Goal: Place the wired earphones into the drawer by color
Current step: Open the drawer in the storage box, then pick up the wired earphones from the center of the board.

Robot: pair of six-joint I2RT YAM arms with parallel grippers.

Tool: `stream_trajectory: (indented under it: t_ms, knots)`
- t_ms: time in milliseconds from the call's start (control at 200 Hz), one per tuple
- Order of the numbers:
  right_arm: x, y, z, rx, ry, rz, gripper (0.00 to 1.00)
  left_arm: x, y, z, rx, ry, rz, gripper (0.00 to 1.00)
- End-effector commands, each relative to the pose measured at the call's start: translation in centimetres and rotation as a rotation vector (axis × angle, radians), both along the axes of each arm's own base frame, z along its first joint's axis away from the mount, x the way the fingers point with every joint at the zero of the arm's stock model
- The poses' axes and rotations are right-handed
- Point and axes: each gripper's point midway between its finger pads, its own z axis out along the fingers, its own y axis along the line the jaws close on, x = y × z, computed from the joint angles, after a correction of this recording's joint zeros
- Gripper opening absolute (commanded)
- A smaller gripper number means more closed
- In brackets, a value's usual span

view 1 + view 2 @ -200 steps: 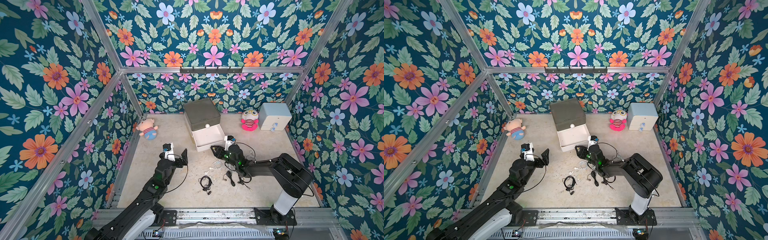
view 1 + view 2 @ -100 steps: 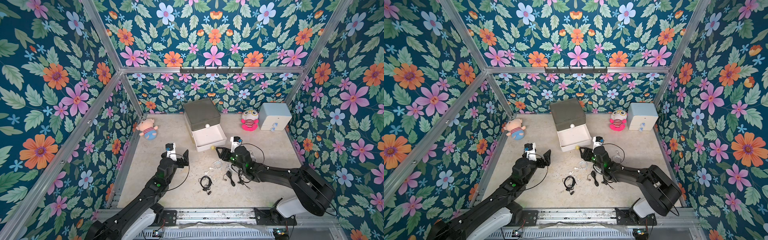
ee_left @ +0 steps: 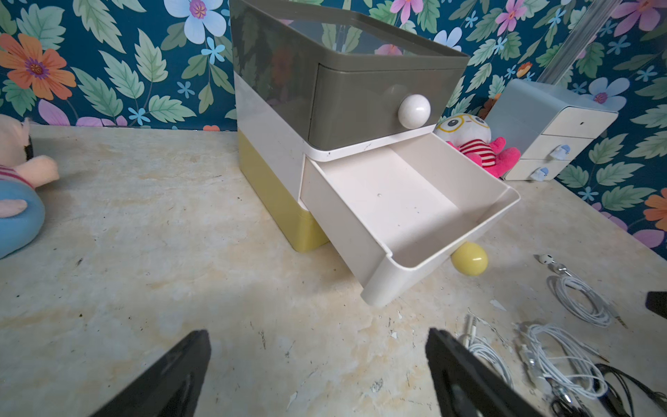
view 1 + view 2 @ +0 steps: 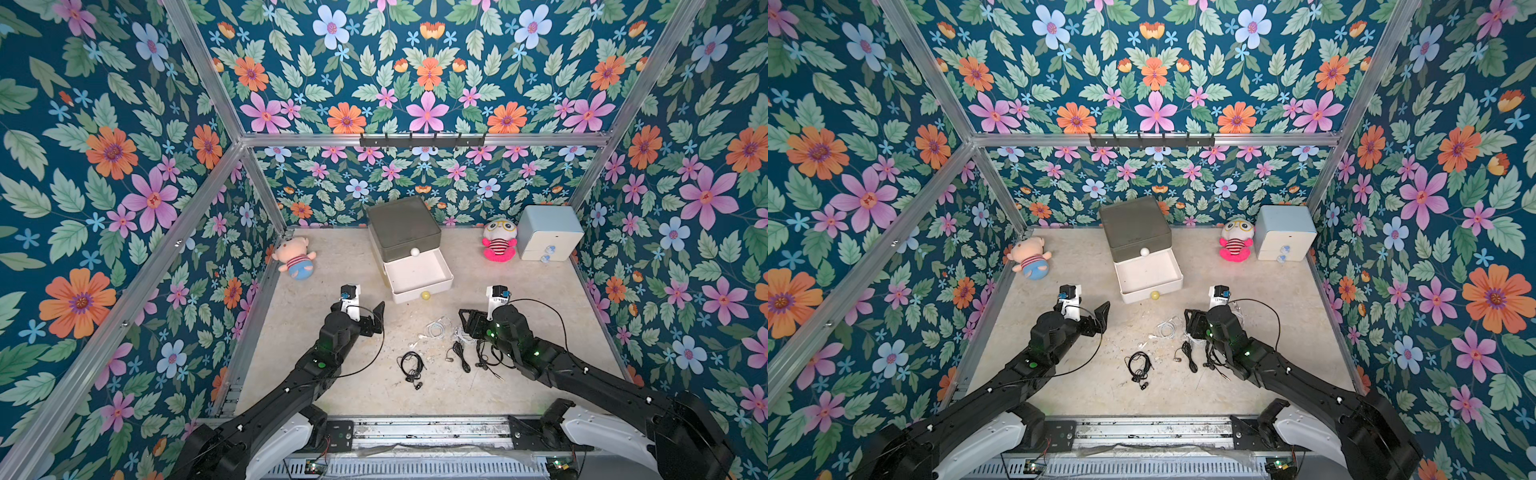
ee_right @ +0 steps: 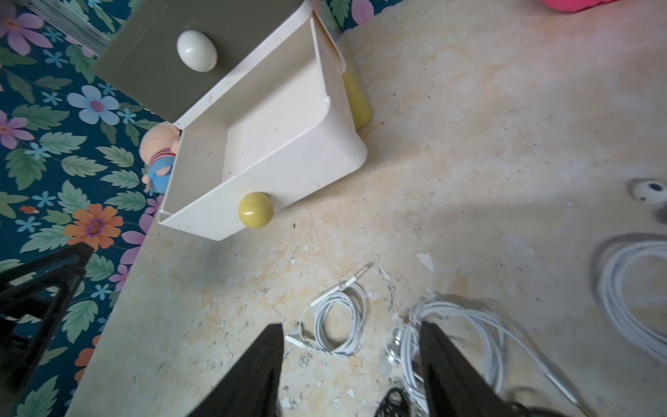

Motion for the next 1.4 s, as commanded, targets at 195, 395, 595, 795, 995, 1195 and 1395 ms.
stream_trajectory:
  t_ms: [195, 395, 595, 795, 995, 1195, 1395]
  knots:
    - [-1.3, -2.6, -4.1, -0.129, 0.136, -0.006, 0.63, 0.3, -0.2, 0.4, -0.007, -0.019, -0.002, 0.99]
    - [-1.7, -1.5, -5.6, -0.13, 0.19, 0.053, 0.6, 0.6, -0.3, -0.1, 0.002, 0.0, 0.002, 0.99]
    - [-1.3, -0.1, -6.2, -0.133, 0.22, 0.106, 0.53, 0.6, -0.2, -0.1, 0.004, 0.002, 0.009, 0.99]
    - [-0.1, 0.9, -6.7, -0.141, 0.242, 0.105, 0.48, 0.6, -0.1, -0.1, 0.003, 0.004, 0.013, 0.99]
    - [1.0, 1.3, -8.1, -0.141, 0.286, 0.073, 0.48, 0.6, -0.1, 0.0, -0.001, 0.005, 0.014, 0.99]
    - [1.8, 1.6, -9.1, -0.149, 0.312, 0.061, 0.45, 0.6, 0.0, 0.0, 0.001, 0.005, 0.018, 0.99]
    - [2.0, 1.7, -10.0, -0.146, 0.335, 0.053, 0.43, 0.6, 0.0, 0.1, 0.0, 0.003, 0.019, 0.99]
